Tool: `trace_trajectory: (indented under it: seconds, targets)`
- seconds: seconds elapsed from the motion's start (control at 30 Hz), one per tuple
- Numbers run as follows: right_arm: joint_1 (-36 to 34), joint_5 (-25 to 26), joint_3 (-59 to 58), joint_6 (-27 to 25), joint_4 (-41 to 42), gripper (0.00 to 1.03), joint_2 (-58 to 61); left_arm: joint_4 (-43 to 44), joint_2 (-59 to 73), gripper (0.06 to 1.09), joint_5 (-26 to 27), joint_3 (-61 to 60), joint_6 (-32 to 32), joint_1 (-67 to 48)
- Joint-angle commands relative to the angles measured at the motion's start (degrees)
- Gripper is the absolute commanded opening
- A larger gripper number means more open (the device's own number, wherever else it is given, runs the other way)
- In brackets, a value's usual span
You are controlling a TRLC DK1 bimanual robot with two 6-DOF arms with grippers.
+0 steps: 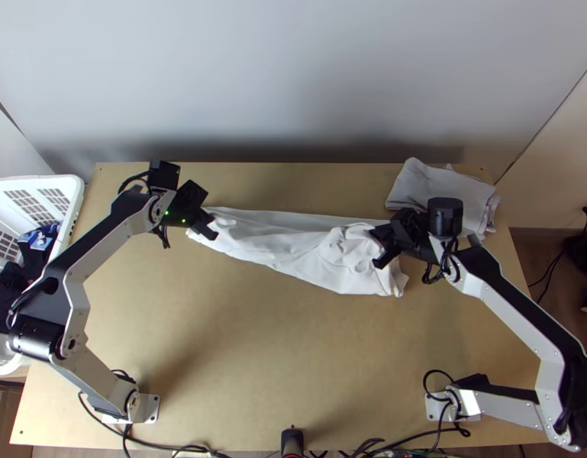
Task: Fold the t-shirt
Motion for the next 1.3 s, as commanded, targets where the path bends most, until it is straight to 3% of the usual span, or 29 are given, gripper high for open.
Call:
trace_trajectory:
  seconds: [0.0, 0.2, 0.47, 0.97, 1.27]
  targets:
    - [-1.26, 0.96, 0.84, -0.07, 1.95, 0.03, 4.29, -2.10, 2.94, 0.09, -2.95, 2.62, -1.42, -0.11]
    - [-1.70, 1.14, 1.19, 0.11, 3.09, 0.03, 6.31, -3.41, 6.89, 0.09, -8.14, 3.41, -2.56, 2.61]
    - [-1.61, 1.14, 0.75, -0.07, 3.09, 0.03, 6.40, -5.88, 11.37, 0.09, -10.33, 4.82, -2.39, 9.91]
    - [-0.64, 1.22, 0.13, 0.11, 3.09, 0.03, 7.80, -7.02, 11.37, 0.09, -10.25, 5.00, -1.51, 9.56]
    - [-0.64, 4.12, 2.42, 2.04, 3.09, 0.03, 13.87, -5.96, 15.24, 0.09, -10.25, 7.54, -2.48, 3.67]
